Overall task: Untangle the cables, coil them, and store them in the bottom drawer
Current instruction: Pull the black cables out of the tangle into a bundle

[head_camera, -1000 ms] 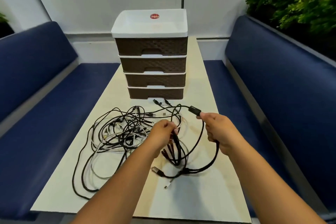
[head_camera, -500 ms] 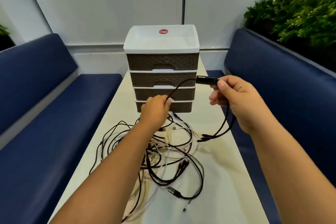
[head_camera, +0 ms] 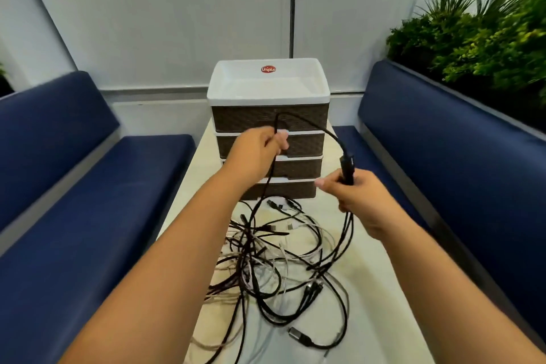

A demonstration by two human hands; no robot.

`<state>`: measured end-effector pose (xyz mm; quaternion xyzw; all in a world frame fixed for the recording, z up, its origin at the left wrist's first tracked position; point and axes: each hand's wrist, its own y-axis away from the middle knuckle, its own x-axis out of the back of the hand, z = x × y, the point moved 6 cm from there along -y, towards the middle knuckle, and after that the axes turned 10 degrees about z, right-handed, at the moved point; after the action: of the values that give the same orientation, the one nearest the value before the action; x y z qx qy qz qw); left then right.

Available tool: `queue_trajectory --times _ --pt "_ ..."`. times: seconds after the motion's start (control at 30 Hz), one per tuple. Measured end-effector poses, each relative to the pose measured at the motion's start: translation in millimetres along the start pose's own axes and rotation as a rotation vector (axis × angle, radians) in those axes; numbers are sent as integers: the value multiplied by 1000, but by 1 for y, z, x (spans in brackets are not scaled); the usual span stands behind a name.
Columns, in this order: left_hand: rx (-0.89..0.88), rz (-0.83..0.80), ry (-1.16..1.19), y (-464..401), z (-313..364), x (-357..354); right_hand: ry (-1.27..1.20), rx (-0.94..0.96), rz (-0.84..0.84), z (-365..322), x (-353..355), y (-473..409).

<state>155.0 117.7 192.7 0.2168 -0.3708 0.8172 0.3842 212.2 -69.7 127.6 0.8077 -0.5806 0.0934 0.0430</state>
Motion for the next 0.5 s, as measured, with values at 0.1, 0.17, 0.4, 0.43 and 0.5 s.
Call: queue_trajectory --times 0.1,0.17,0.4,0.43,0.5 --pt "-15 22 190 -12 34 20 -82 31 -26 -9 -31 3" --pt "-47 22 336 -17 57 30 -98 69 -65 -21 -49 3" --pt "-3 120 651 -24 44 53 23 154 -16 -47 -73 -7" --pt "13 66 634 -18 29 46 11 172 -13 -52 -72 -8" --pt "62 -61 571 4 -4 25 -16 225 -3 -64 -70 -10"
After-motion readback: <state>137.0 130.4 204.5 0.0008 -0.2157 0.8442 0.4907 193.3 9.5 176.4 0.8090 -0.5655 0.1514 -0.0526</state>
